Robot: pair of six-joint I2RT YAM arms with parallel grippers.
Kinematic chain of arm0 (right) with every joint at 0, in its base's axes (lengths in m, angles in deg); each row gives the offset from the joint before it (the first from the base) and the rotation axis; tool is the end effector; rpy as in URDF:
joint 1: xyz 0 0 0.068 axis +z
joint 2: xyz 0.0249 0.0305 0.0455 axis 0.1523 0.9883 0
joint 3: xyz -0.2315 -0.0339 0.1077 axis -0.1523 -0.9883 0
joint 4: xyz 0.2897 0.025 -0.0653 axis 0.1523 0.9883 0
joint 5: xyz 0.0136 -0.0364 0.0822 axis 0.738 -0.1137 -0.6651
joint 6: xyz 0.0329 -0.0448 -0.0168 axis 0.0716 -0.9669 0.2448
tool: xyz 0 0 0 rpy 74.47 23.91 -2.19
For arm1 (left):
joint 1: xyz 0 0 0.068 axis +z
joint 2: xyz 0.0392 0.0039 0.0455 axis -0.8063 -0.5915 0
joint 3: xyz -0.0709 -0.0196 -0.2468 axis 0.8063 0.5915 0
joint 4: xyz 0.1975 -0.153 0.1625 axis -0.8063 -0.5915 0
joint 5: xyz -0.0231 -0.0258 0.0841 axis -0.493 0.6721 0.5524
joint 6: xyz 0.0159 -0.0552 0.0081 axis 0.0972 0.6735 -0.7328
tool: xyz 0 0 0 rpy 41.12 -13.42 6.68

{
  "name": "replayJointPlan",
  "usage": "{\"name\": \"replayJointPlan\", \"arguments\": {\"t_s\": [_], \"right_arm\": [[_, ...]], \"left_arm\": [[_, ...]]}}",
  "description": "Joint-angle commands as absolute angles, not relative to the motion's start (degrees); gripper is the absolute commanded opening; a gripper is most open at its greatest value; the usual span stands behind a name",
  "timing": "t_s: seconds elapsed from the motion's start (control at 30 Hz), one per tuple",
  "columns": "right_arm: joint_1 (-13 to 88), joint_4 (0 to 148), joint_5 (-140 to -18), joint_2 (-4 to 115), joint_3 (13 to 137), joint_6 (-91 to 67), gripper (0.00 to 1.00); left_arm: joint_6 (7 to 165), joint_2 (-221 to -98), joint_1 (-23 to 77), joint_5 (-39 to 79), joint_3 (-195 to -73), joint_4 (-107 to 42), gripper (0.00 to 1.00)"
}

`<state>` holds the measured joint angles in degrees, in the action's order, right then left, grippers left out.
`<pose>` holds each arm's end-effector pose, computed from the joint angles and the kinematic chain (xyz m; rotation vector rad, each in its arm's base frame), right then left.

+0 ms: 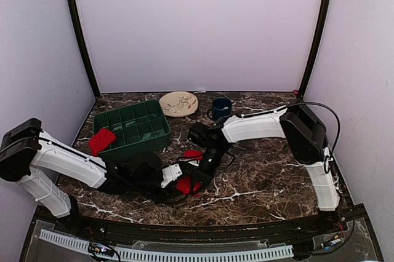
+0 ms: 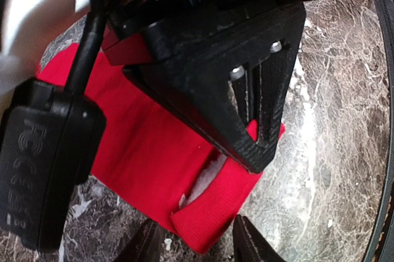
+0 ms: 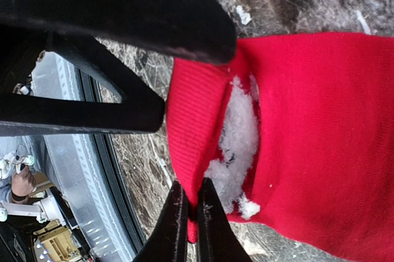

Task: Roll the socks
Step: Roll the sock at the center of the board.

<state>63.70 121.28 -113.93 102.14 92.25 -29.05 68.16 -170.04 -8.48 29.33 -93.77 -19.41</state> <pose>0.2365 0.3866 0.0931 1.5527 -2.2932 -1.0764 0.1439 -0.2718 0.0933 1.2867 1.9126 -0.4999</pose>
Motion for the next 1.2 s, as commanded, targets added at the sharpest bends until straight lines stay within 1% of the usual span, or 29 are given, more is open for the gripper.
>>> {"name": "replayJointPlan", "arguments": {"t_s": [0.0, 0.2, 0.53, 0.97, 1.17], "right_arm": [[63.2, 122.7, -116.0, 103.5, 93.7, -29.9, 0.05], [63.0, 123.3, -116.4, 104.1, 94.5, -30.1, 0.05], [62.5, 123.4, -117.2, 104.1, 94.2, -30.4, 0.04], [62.4, 123.9, -118.6, 104.5, 93.9, -31.1, 0.04], [62.4, 124.5, -118.0, 105.0, 94.1, -31.1, 0.04]], "left_arm": [[63.4, -170.2, -9.0, 28.2, -95.3, -17.8, 0.43], [59.8, -171.1, -9.0, 24.4, -96.2, -19.0, 0.43], [57.2, -173.7, -9.0, 21.1, -98.4, -23.3, 0.36], [56.3, -176.8, -9.3, 27.4, -100.0, -22.6, 0.33], [55.1, -177.1, -9.3, 28.1, -100.1, -23.7, 0.31]]}}
